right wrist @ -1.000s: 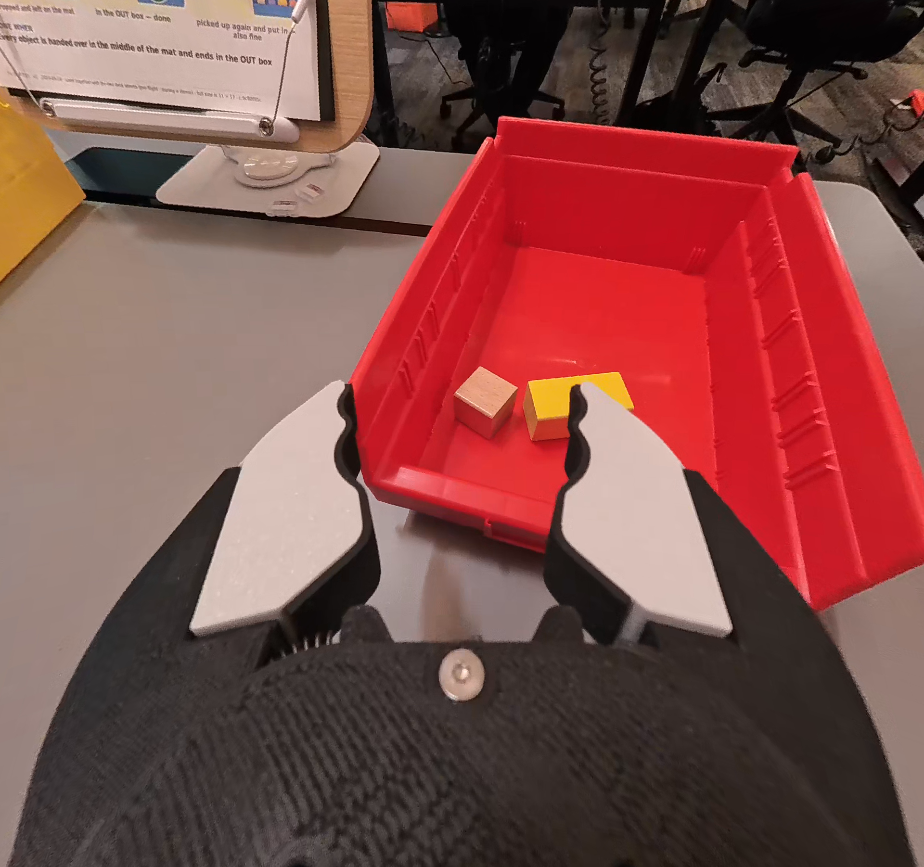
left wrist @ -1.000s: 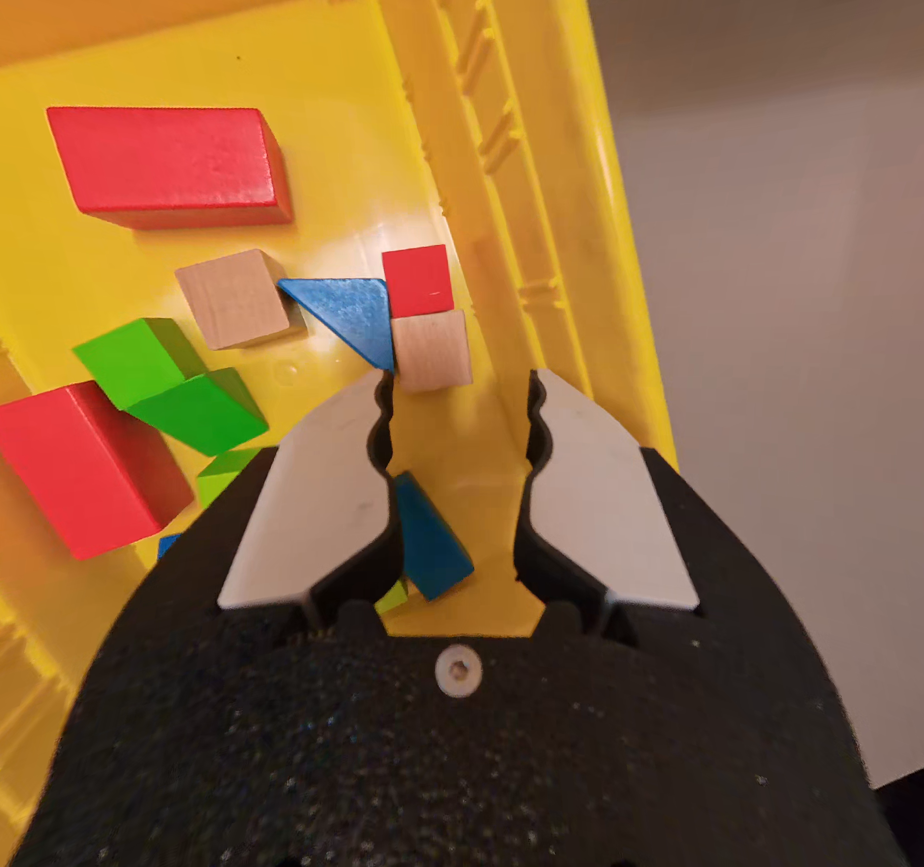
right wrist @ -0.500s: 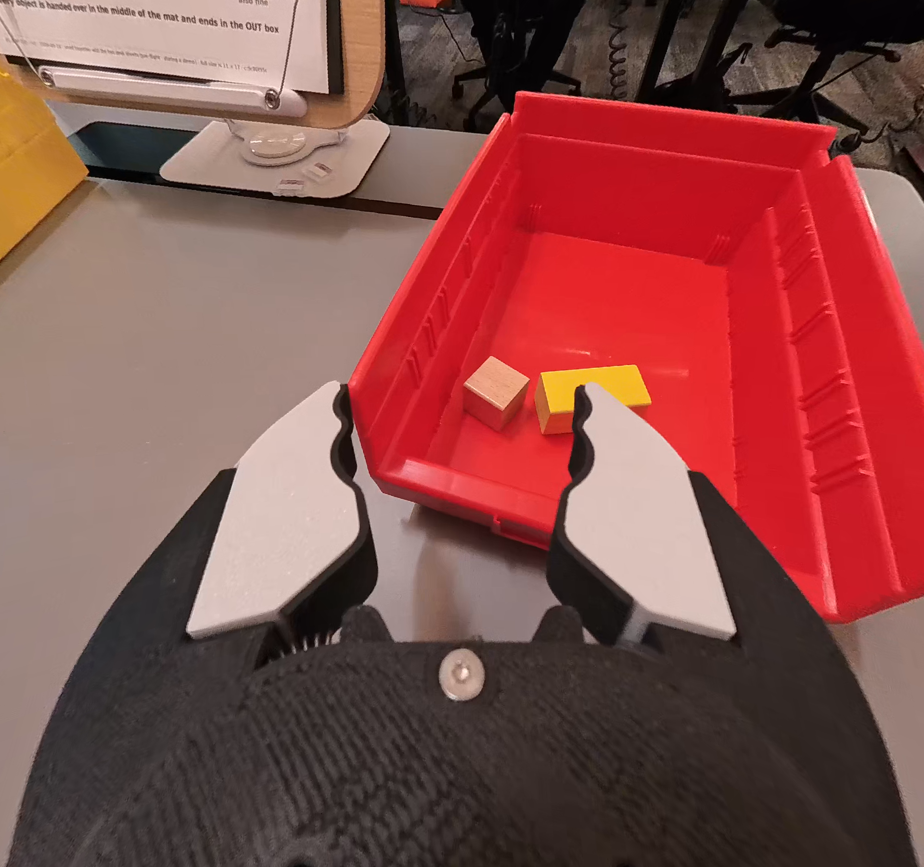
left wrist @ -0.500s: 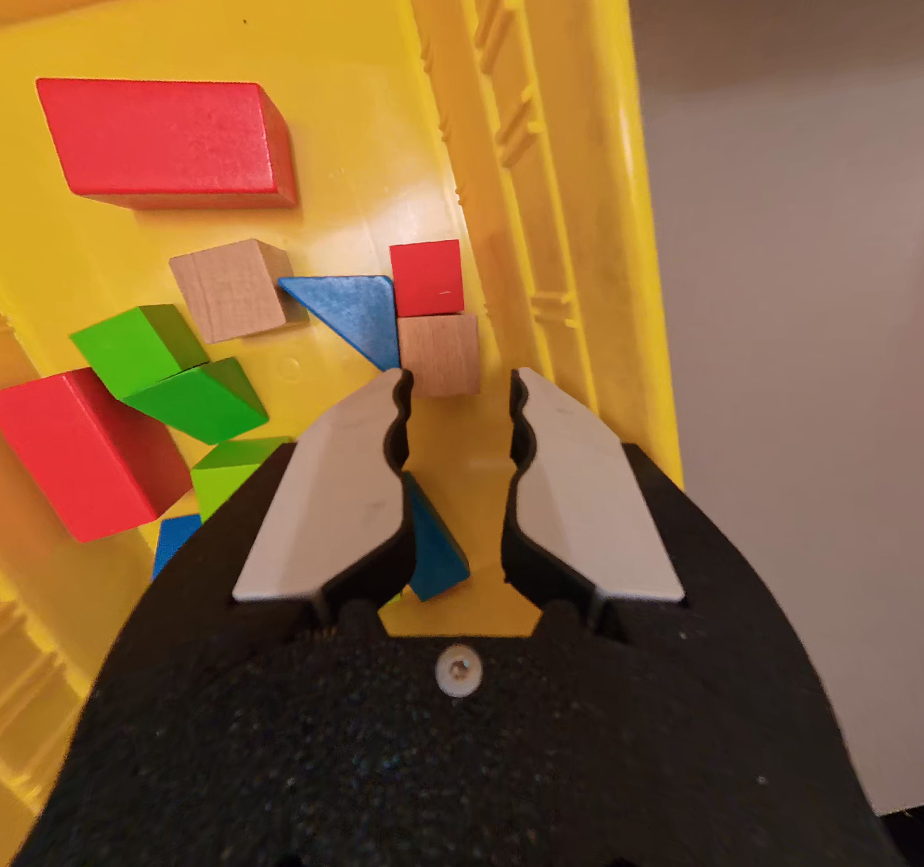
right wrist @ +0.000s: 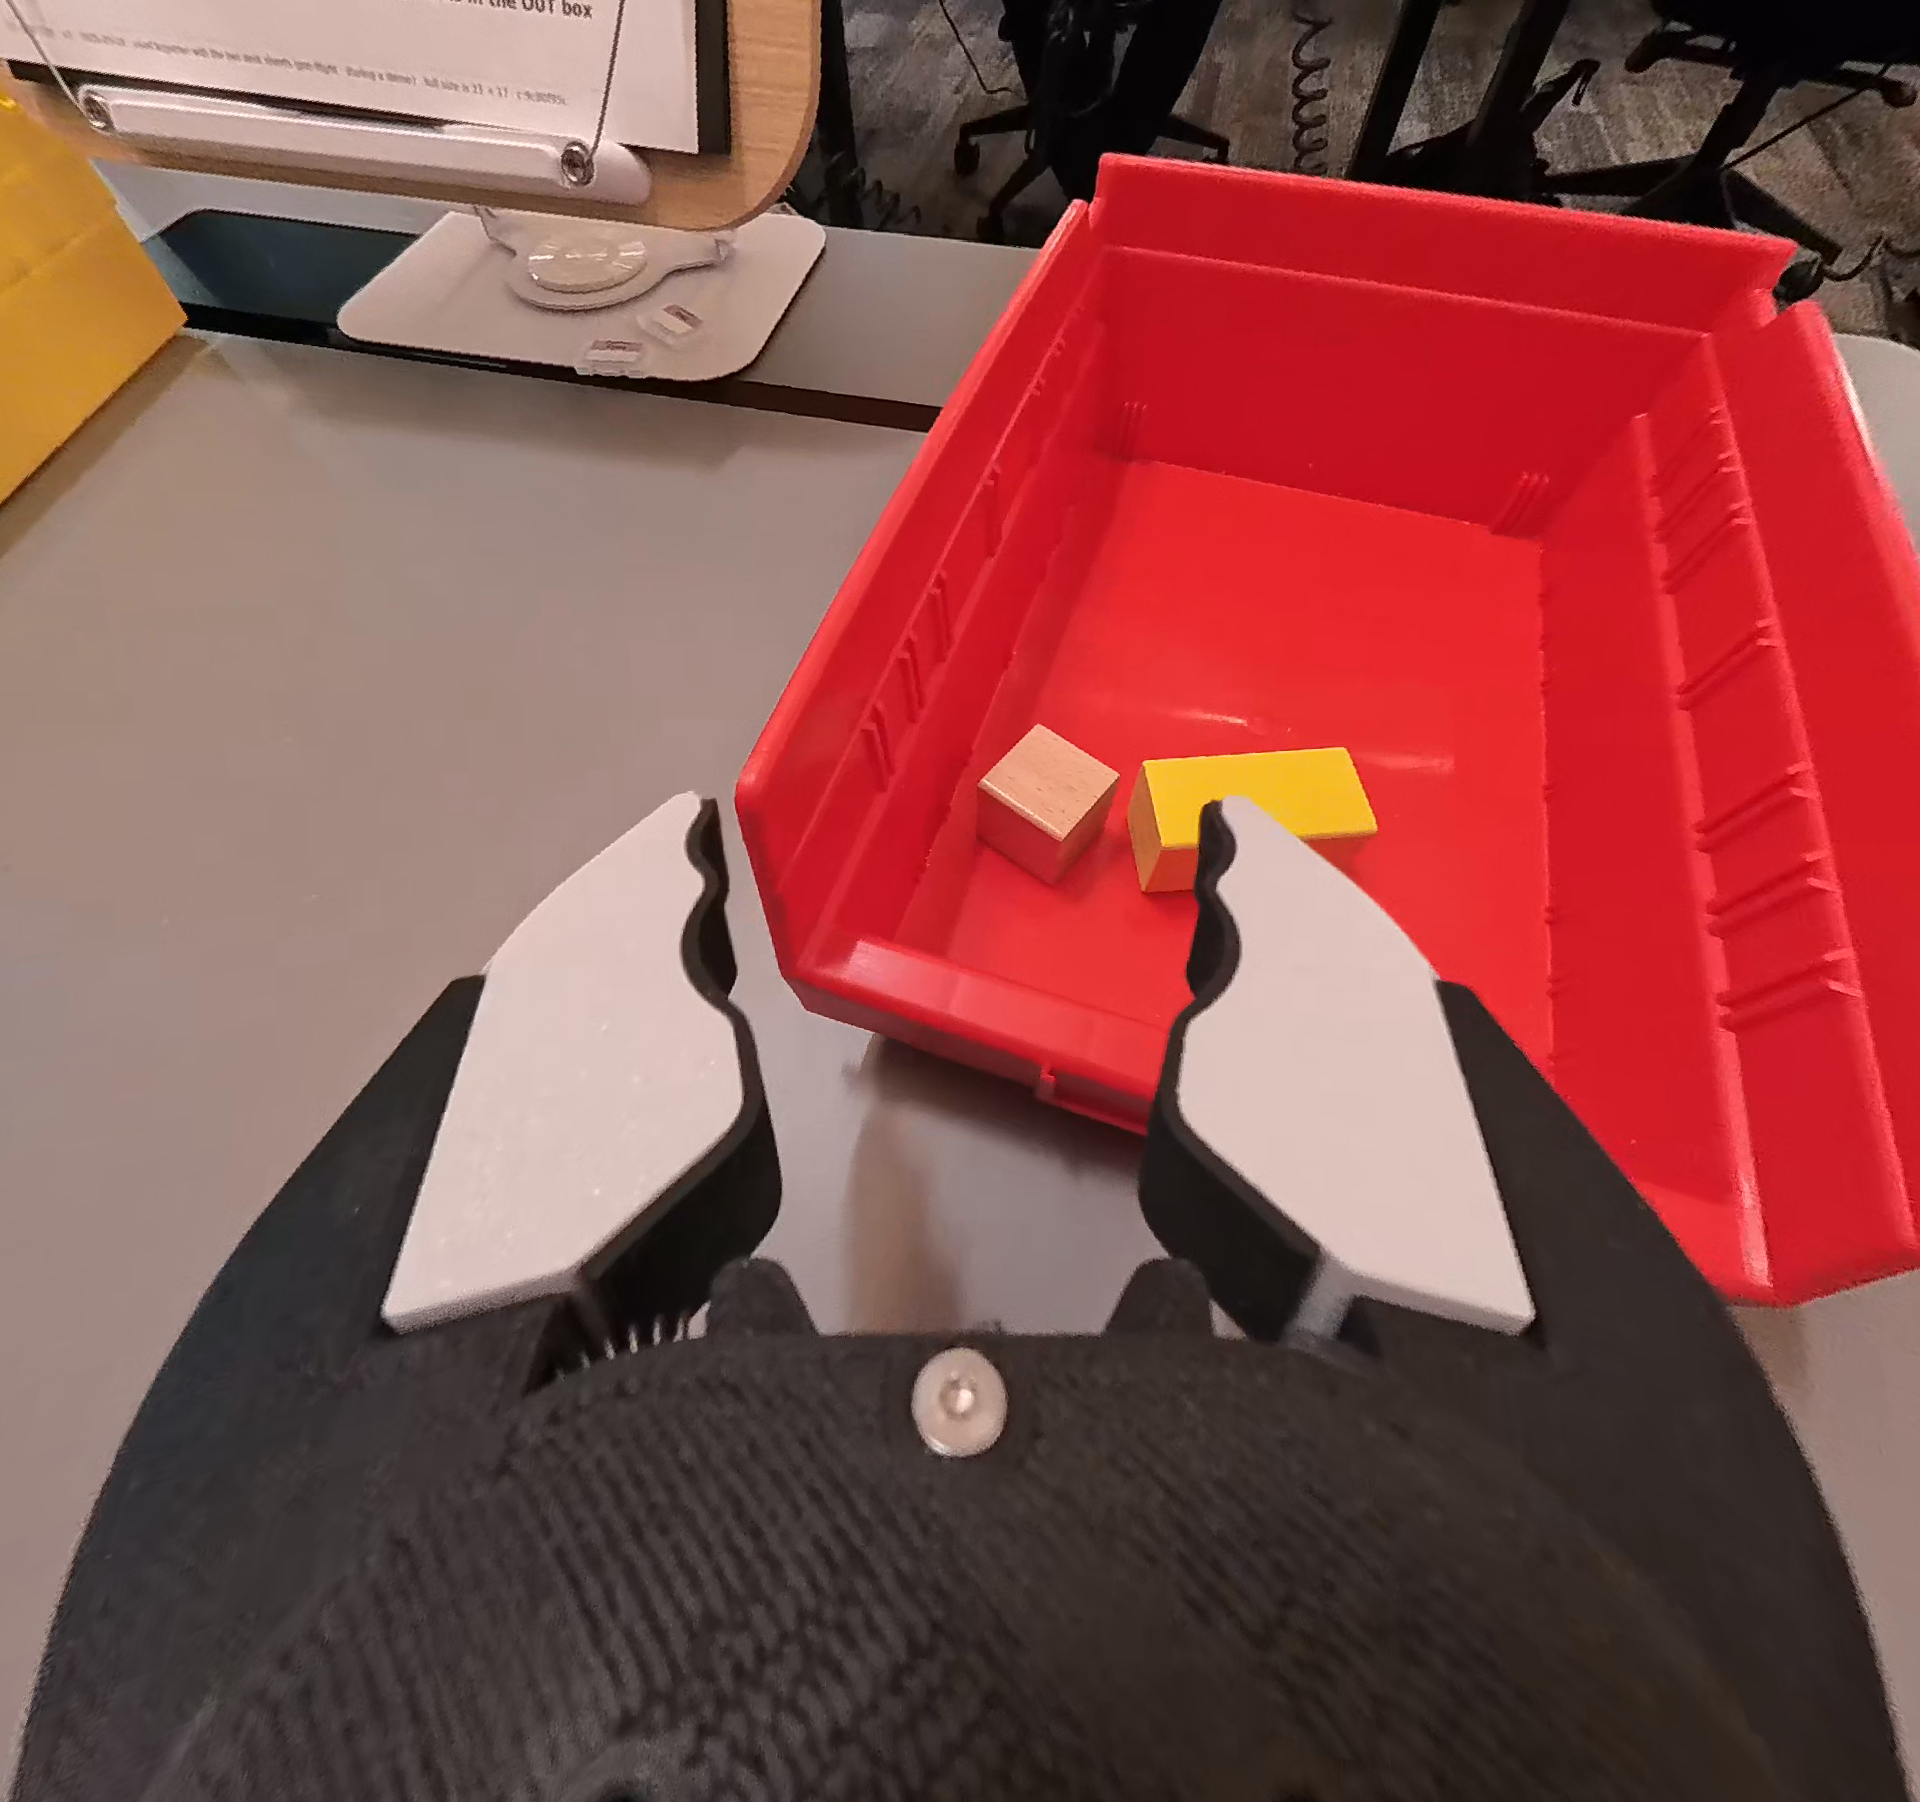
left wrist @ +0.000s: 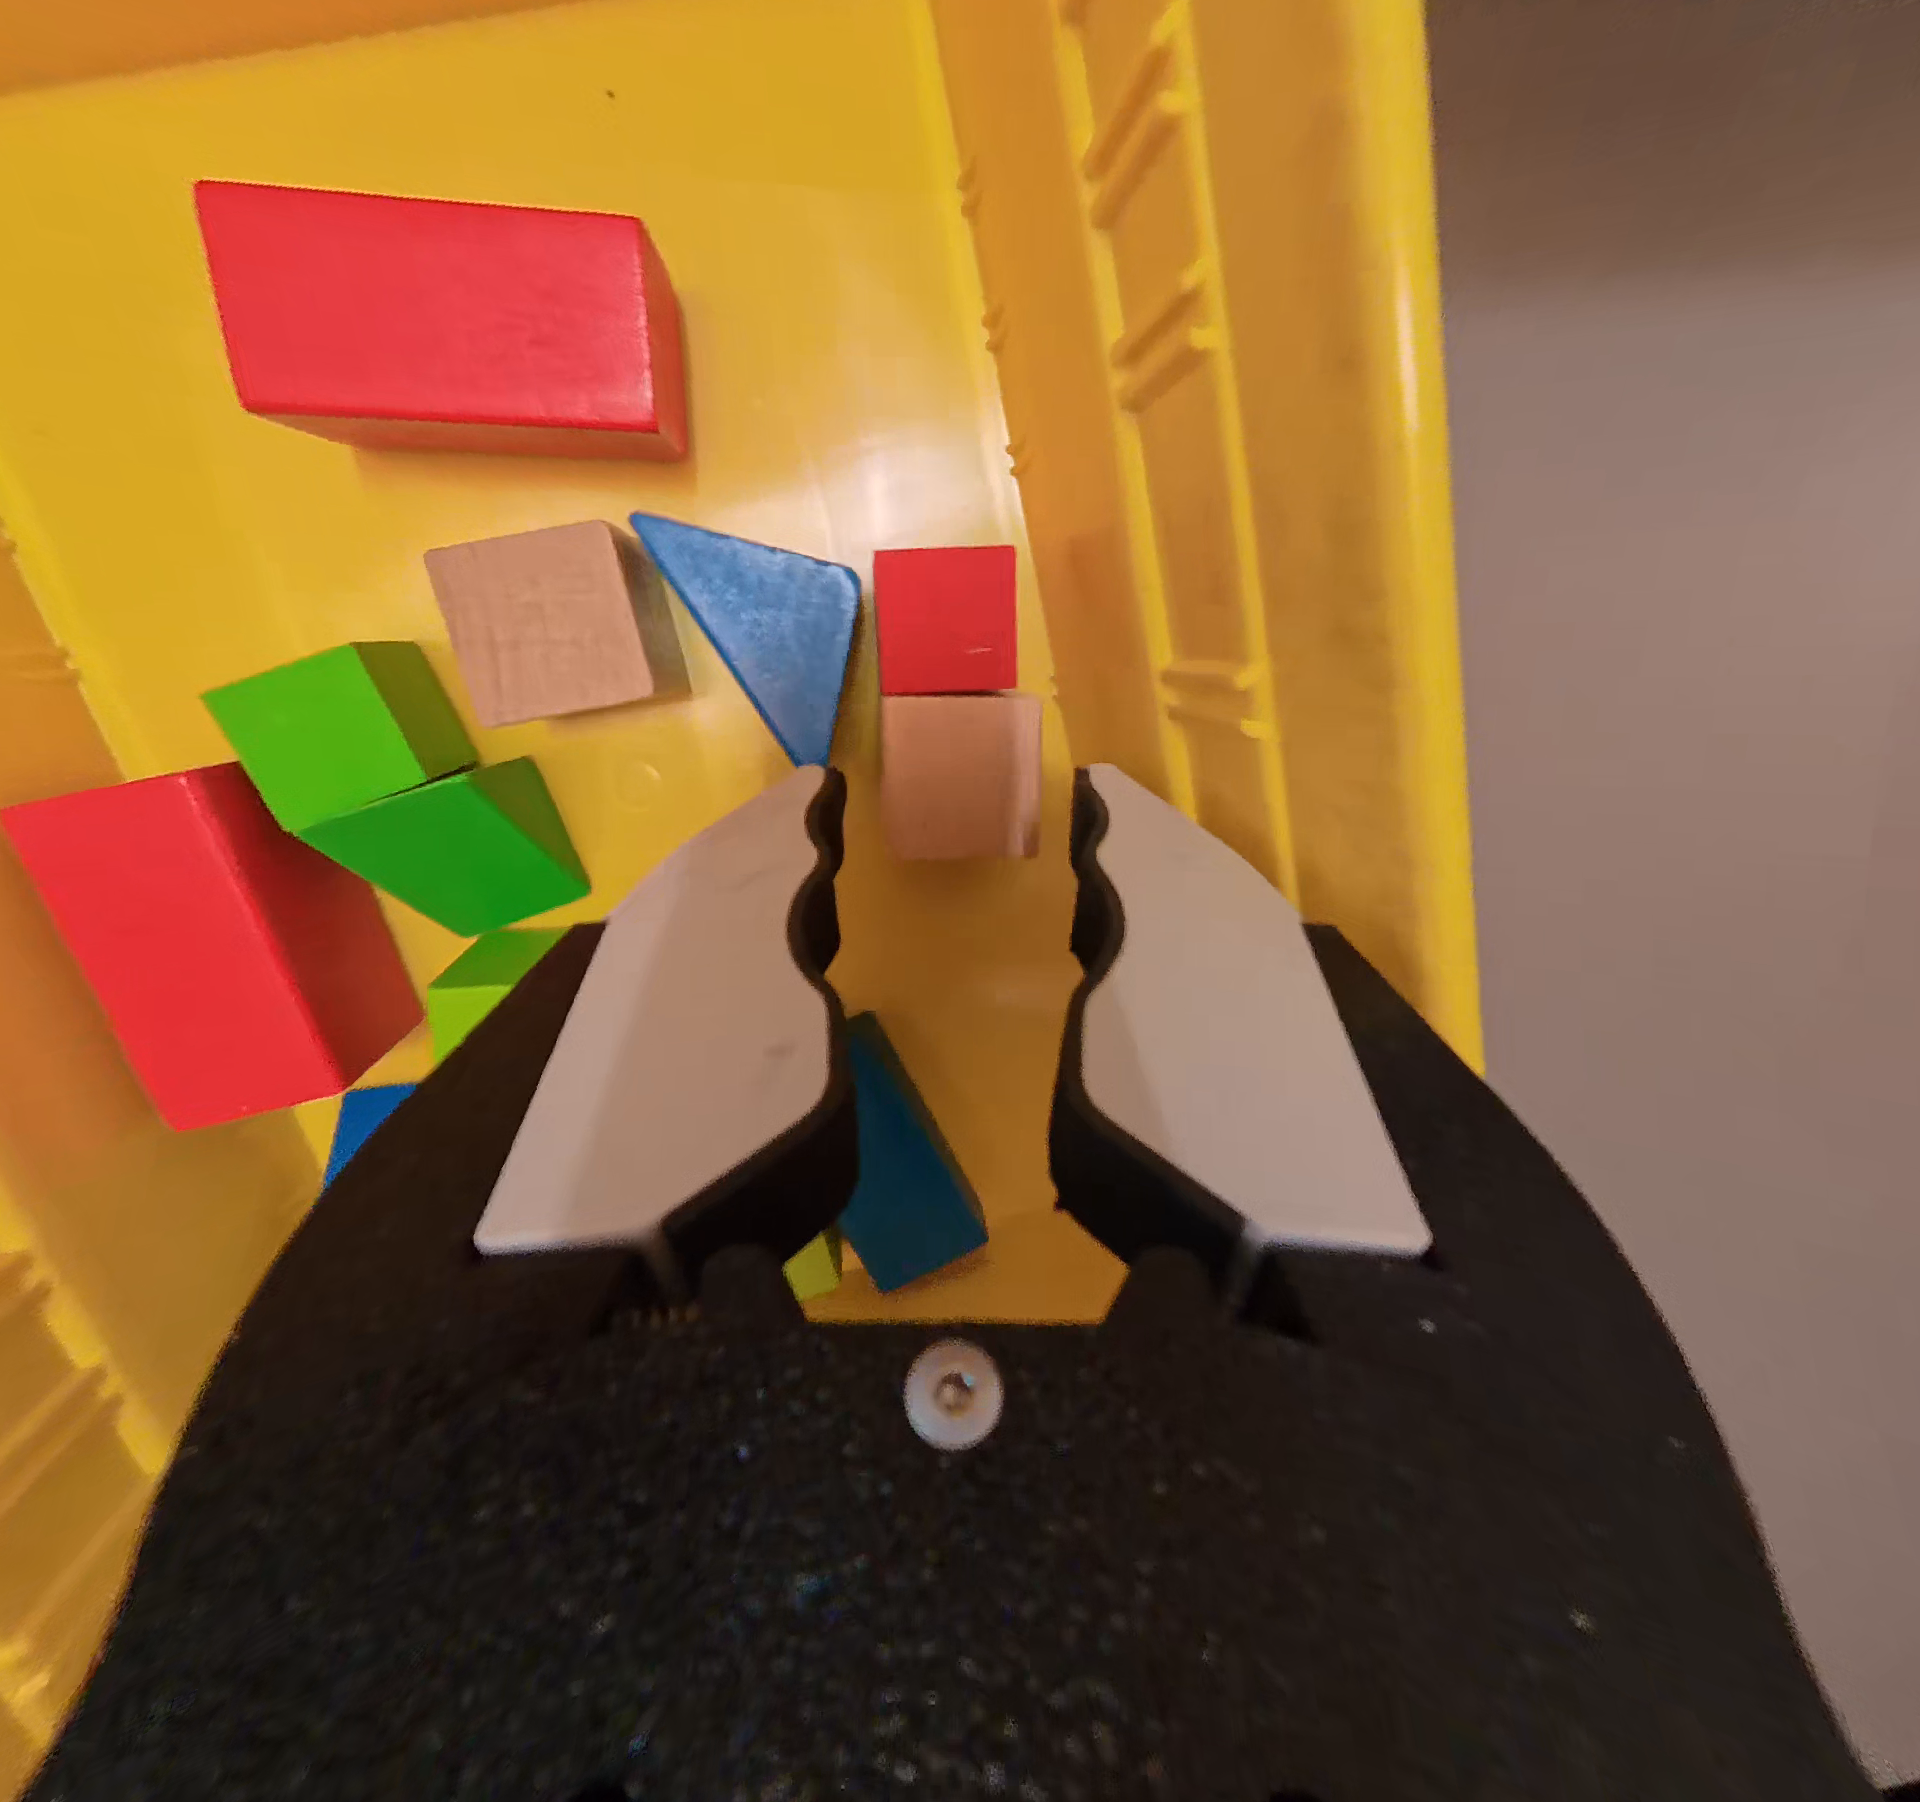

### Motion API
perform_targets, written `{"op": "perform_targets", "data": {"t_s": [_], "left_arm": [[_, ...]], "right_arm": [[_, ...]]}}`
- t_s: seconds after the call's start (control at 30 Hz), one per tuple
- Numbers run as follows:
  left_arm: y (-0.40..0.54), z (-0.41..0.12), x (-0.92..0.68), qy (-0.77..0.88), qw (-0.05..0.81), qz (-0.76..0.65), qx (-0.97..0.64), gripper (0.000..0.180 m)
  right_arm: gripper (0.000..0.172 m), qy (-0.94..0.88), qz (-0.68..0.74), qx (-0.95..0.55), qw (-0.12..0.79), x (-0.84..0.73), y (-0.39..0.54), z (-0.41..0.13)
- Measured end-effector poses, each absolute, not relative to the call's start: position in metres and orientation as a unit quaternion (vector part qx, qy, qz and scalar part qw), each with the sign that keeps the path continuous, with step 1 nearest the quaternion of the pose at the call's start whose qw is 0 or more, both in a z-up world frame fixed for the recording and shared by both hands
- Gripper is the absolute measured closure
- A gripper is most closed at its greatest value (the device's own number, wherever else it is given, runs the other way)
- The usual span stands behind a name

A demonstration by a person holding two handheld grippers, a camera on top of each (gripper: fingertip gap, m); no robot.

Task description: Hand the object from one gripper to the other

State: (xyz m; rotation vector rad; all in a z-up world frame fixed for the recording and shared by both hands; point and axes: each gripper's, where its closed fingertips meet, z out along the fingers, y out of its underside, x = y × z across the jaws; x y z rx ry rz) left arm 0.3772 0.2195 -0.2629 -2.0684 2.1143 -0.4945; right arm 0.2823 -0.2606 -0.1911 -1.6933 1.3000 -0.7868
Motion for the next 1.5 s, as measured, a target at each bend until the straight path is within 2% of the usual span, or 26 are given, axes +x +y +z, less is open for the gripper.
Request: {"op": "perform_targets", "data": {"t_s": [0.17,0.67,0.8,0.9,1.03,1.17,1.33,1.5], "left_arm": [[0.216,-0.274,0.366,0.709,0.051,-0.141,-0.689,0.142],[0.220,-0.289,0.369,0.759,0.076,-0.115,-0.636,0.146],[0.220,-0.260,0.366,0.807,0.127,-0.154,-0.555,0.146],[0.213,-0.217,0.360,0.811,0.189,-0.236,-0.501,0.146],[0.178,-0.148,0.330,0.805,0.271,-0.377,-0.369,0.146],[0.126,-0.108,0.279,0.797,0.331,-0.448,-0.236,0.146],[0.050,-0.096,0.225,0.774,0.405,-0.476,-0.105,0.146],[-0.006,-0.110,0.198,0.761,0.497,-0.418,0.005,0.147]], "right_arm": [[0.084,0.518,-0.318,-0.675,0.419,0.283,-0.262,-0.190],[0.084,0.518,-0.308,-0.680,0.418,0.283,-0.259,-0.194],[0.083,0.511,-0.300,-0.681,0.430,0.281,-0.252,-0.190],[0.083,0.499,-0.276,-0.684,0.455,0.278,-0.237,-0.186],[0.079,0.471,-0.213,-0.682,0.517,0.269,-0.201,-0.174],[0.079,0.438,-0.148,-0.675,0.576,0.254,-0.155,-0.156],[0.080,0.377,-0.073,-0.676,0.629,0.223,-0.092,-0.132],[0.083,0.326,-0.002,-0.679,0.658,0.192,-0.046,-0.121]]}}
